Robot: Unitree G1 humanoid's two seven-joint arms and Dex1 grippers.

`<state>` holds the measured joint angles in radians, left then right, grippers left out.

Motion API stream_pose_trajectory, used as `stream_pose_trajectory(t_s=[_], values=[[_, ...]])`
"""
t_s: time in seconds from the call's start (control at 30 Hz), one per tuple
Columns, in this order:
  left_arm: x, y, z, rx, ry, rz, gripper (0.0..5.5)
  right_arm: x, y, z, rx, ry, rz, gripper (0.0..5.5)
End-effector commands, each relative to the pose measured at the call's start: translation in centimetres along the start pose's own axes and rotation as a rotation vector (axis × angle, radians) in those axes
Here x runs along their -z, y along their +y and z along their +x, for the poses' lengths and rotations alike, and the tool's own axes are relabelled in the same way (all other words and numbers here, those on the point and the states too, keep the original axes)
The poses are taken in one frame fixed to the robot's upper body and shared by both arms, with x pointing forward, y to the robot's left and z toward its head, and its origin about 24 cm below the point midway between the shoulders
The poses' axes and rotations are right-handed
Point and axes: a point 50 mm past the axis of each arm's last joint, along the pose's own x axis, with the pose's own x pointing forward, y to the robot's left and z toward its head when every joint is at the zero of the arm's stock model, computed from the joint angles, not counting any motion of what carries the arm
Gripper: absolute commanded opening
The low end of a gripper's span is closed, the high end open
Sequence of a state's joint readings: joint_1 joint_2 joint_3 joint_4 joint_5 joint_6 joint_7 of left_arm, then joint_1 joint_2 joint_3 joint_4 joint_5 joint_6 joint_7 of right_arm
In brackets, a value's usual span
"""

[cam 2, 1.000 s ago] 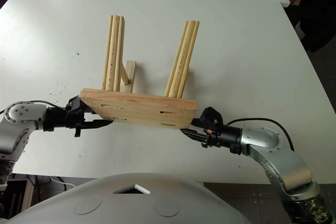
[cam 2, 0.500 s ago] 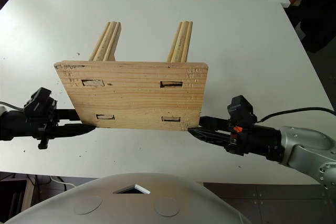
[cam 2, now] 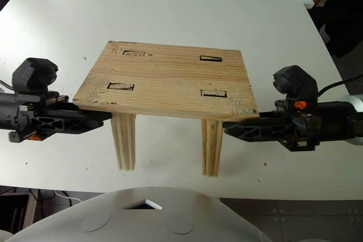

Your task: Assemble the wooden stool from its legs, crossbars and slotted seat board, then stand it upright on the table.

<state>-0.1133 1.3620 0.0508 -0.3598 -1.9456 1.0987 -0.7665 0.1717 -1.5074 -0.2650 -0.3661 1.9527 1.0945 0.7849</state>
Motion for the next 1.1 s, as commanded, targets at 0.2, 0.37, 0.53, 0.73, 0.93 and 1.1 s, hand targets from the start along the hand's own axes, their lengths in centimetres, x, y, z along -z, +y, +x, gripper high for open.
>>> stream_pose_trajectory(t_s=[0.2,0.37,0.53,0.73,0.93,1.1], values=[[3.3,4.3,-0.5,-0.239,0.101,-0.014,1.95,-1.0,-3.0,2.7,0.215,-0.158,-0.041,1.60],[5.3,5.9,-2.4,-0.316,0.151,0.086,1.95,1.9,-3.1,3.0,0.292,-0.150,-0.029,1.60],[6.6,11.4,-4.4,-0.688,0.033,0.260,1.95,5.1,-8.1,-0.4,0.771,-0.155,-0.062,1.60],[4.3,16.5,-1.1,-0.965,-0.176,0.519,1.95,4.3,-13.6,1.3,1.062,-0.304,-0.249,1.60],[-0.2,21.2,2.4,-1.182,-0.408,0.583,1.95,-1.8,-17.6,5.1,1.093,-0.523,-0.350,1.60],[-1.7,22.8,2.8,-1.314,-0.545,0.578,1.95,-5.9,-20.4,7.1,1.154,-0.647,-0.409,1.60]])
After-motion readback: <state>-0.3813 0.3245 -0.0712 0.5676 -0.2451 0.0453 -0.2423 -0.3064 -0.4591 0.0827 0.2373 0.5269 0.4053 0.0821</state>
